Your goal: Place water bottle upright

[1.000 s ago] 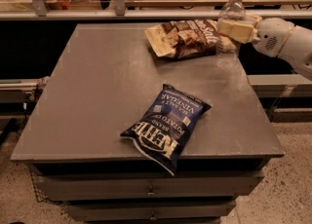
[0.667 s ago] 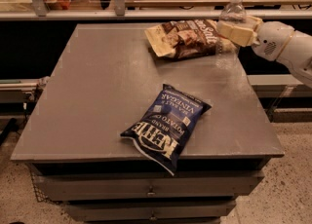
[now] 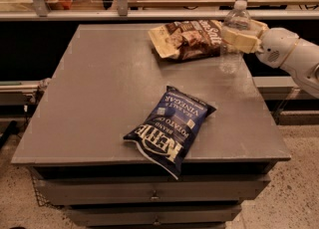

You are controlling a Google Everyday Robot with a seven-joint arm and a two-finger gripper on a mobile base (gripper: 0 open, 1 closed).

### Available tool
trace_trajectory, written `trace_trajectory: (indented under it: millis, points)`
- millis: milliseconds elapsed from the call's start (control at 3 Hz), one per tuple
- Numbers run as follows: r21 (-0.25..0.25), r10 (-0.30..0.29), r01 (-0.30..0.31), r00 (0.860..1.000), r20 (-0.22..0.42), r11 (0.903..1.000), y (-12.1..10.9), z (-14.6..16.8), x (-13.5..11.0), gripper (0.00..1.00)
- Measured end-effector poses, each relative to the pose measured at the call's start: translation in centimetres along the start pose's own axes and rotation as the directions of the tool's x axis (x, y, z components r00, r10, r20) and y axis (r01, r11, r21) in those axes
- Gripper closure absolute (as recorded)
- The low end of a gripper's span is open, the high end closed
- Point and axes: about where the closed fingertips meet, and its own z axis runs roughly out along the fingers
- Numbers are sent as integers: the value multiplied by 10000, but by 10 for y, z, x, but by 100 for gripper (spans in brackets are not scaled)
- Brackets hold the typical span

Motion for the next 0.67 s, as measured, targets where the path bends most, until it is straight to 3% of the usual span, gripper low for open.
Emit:
trace_trajectory:
  millis: [333, 667]
  points:
    - [13, 438, -438, 9989, -185, 9990, -4, 1, 10, 81]
    - [229, 1188, -1186, 9929, -105, 9927, -7, -3, 21, 49]
